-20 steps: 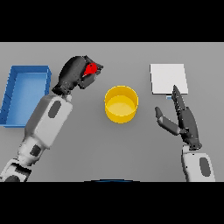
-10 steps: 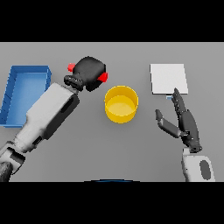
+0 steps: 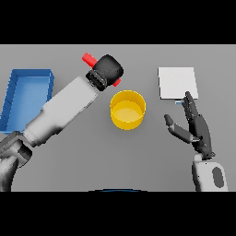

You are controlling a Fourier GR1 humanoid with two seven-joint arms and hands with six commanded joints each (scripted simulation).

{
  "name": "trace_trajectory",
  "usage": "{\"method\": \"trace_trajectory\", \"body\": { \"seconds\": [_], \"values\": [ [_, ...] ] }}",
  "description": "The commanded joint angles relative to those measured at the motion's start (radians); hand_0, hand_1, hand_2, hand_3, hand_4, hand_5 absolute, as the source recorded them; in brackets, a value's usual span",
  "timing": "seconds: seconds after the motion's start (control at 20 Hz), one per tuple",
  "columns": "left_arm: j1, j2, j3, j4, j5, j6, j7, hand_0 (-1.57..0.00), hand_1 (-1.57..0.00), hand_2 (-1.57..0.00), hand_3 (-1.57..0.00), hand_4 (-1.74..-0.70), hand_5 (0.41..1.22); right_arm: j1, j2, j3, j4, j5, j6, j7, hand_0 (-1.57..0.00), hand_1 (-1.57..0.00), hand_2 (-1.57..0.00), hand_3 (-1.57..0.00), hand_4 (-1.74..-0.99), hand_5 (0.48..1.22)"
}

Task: Pick up the red beaker and tilt it to pour out 1 green nut into yellow bowl. Pick up the yellow bowl and place it on the metallic measuring scale.

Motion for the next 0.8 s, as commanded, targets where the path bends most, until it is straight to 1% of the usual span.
{"method": "trace_trajectory", "body": {
  "seconds": [0.0,0.05,0.15,0.2,0.25,0.3,0.35,0.45,0.6,0.7,0.75],
  "values": [
    [-0.002,-0.003,-0.027,-0.001,-0.019,0.004,-0.017,-1.57,-1.57,-1.57,-1.34,-1.72,1.22,0.013,0.002,0.007,-0.004,0.006,0.003,-0.02,0.0,0.0,0.0,0.0,-1.297,0.607],
    [-0.018,-0.012,-0.047,0.016,-0.041,0.017,-0.028,-1.57,-1.57,-1.57,-1.38,-1.72,1.22,0.005,-0.002,0.0,0.002,0.0,0.005,-0.017,0.0,0.0,0.0,0.0,-1.299,0.605],
    [-0.058,-0.012,-0.083,0.032,-0.082,0.011,-0.041,-1.57,-1.57,-1.57,-1.45,-1.73,1.22,-0.006,0.0,0.001,-0.003,0.005,-0.005,0.002,0.0,0.0,0.0,0.0,-1.297,0.6],
    [-0.057,-0.025,-0.103,0.039,-0.099,0.009,-0.035,-1.57,-1.57,-1.57,-1.47,-1.73,1.221,0.0,0.001,0.006,-0.013,0.013,-0.01,-0.002,0.0,0.0,0.0,0.0,-1.298,0.599],
    [-0.07,-0.032,-0.116,0.052,-0.113,0.019,-0.046,-1.57,-1.57,-1.57,-1.49,-1.73,1.221,-0.007,-0.005,0.004,-0.002,0.02,-0.01,0.006,0.0,0.0,0.0,0.0,-1.299,0.601],
    [-0.066,-0.024,-0.137,0.041,-0.129,0.02,-0.057,-1.57,-1.57,-1.57,-1.51,-1.73,1.221,0.001,-0.006,0.003,0.001,0.019,-0.009,-0.003,0.0,0.0,0.0,0.0,-1.297,0.602],
    [-0.076,-0.027,-0.154,0.042,-0.147,0.023,-0.062,-1.57,-1.57,-1.57,-1.52,-1.74,1.221,-0.006,-0.005,0.0,0.007,0.017,-0.011,0.002,0.0,0.0,0.0,0.0,-1.291,0.603],
    [-0.082,-0.026,-0.199,0.052,-0.186,0.016,-0.07,-1.57,-1.57,-1.57,-1.54,-1.74,1.221,0.006,0.002,0.007,0.003,0.02,-0.009,-0.011,0.0,0.0,0.0,0.0,-1.287,0.604],
    [-0.123,-0.036,-0.26,0.063,-0.231,-0.014,-0.117,-1.57,-1.57,-1.57,-1.55,-1.74,1.221,-0.002,0.0,0.008,0.006,0.031,-0.016,-0.017,0.0,0.0,0.0,0.0,-1.29,0.607],
    [-0.144,-0.054,-0.28,0.073,-0.248,-0.037,-0.126,-1.57,-1.57,-1.57,-1.56,-1.74,1.221,-0.013,-0.011,-0.004,0.02,0.026,-0.014,-0.007,0.0,0.0,0.0,0.0,-1.289,0.604],
    [-0.144,-0.06,-0.29,0.08,-0.257,-0.041,-0.123,-1.57,-1.57,-1.57,-1.56,-1.74,1.221,-0.018,-0.004,0.004,0.021,0.033,-0.017,-0.003,0.0,0.0,0.0,0.0,-1.28,0.601]
  ]
}}
